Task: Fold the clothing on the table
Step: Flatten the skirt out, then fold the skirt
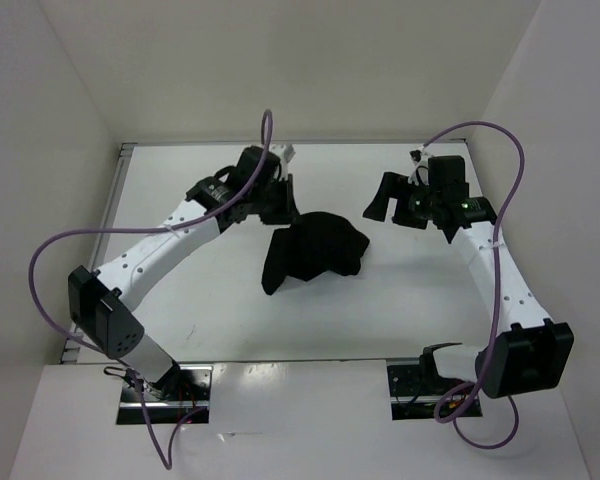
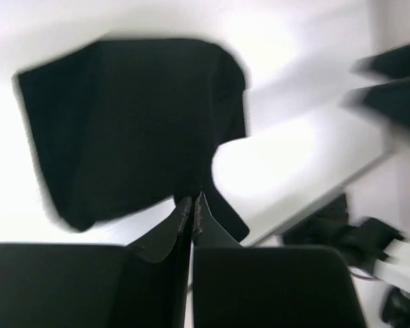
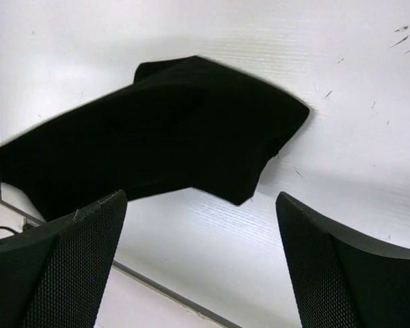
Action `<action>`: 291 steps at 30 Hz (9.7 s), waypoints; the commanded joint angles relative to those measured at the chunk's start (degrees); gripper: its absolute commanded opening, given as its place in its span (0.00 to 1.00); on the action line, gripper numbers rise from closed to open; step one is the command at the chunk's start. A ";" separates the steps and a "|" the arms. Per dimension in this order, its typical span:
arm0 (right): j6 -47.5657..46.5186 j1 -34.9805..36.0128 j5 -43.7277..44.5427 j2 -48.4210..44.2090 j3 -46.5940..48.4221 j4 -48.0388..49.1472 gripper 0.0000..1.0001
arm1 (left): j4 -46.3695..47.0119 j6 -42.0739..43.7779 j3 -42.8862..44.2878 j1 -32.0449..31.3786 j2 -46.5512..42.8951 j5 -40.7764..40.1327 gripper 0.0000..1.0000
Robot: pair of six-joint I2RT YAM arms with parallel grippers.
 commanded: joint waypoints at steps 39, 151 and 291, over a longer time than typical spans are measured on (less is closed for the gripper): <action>4.51 1.32 -10.25 32.04 -7.24 10.22 0.39 | -2.65 -6.71 -34.99 1.66 7.09 -7.39 0.00; 28.34 10.99 15.33 8.15 -14.44 -12.72 0.39 | 11.67 6.82 -34.91 14.49 14.64 19.60 0.27; 6.37 -2.46 2.15 39.32 17.46 4.06 0.39 | 14.05 2.61 -6.70 14.66 22.98 28.21 0.14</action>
